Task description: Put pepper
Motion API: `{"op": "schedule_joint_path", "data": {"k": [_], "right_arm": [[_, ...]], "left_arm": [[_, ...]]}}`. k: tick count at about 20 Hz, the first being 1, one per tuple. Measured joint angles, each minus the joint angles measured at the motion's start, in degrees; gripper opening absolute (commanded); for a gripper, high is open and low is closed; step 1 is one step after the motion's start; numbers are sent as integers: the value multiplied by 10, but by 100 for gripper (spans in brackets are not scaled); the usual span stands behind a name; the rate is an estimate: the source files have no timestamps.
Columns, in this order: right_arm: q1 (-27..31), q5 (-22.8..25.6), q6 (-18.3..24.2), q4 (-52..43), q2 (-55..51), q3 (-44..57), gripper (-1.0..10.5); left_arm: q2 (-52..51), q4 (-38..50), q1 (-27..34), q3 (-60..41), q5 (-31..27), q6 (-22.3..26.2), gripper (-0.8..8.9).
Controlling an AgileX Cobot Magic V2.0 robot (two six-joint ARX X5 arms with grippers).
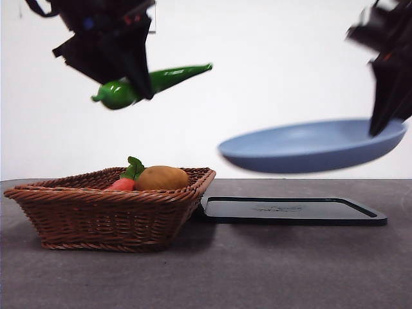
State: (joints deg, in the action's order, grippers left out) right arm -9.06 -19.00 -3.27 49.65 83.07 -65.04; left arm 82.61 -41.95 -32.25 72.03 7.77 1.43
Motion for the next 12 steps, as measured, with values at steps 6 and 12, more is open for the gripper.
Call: {"op": "schedule_joint_path", "data": {"k": [6,12], "right_arm": [[-91,-45,-55,-55,64,0,3],[-139,-49,-83,-76,66,0,3]], "left_arm": [[2,19,-58,1,10,0,151],[57,18,-88,1,10,16,151]]}}
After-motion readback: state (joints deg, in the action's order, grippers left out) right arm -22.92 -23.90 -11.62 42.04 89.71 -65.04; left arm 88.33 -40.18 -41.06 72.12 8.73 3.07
